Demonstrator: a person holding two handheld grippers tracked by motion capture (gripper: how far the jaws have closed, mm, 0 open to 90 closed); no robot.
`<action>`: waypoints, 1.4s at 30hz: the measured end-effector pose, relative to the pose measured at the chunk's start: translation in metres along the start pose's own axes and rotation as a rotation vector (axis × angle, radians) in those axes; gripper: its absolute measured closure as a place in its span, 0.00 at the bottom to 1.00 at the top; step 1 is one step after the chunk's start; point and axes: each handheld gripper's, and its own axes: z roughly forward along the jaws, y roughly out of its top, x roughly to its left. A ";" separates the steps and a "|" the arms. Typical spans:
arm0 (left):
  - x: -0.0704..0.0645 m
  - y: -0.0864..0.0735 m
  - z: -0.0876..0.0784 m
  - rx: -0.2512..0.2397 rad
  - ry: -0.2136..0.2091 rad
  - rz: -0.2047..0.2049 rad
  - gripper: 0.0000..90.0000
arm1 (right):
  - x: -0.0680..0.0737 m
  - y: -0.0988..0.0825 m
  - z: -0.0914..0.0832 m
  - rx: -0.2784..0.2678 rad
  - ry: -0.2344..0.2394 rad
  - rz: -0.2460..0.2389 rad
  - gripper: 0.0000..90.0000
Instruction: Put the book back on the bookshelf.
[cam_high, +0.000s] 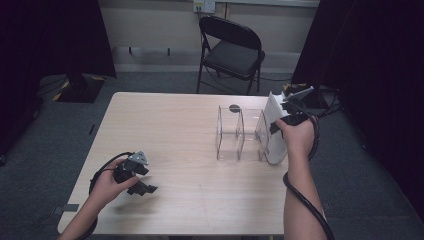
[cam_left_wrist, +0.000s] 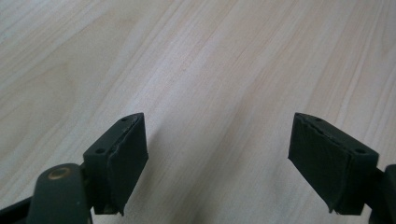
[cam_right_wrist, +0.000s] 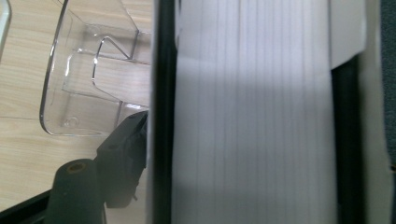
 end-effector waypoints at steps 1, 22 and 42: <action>0.000 0.000 0.000 -0.005 0.001 -0.007 0.21 | 0.000 0.000 0.000 -0.003 0.002 0.001 0.28; -0.001 0.000 -0.001 0.001 0.005 0.002 0.21 | -0.003 -0.012 -0.005 -0.009 -0.025 -0.021 0.19; -0.001 -0.002 0.000 0.004 0.005 0.004 0.21 | -0.009 -0.032 -0.010 -0.015 -0.008 -0.014 0.17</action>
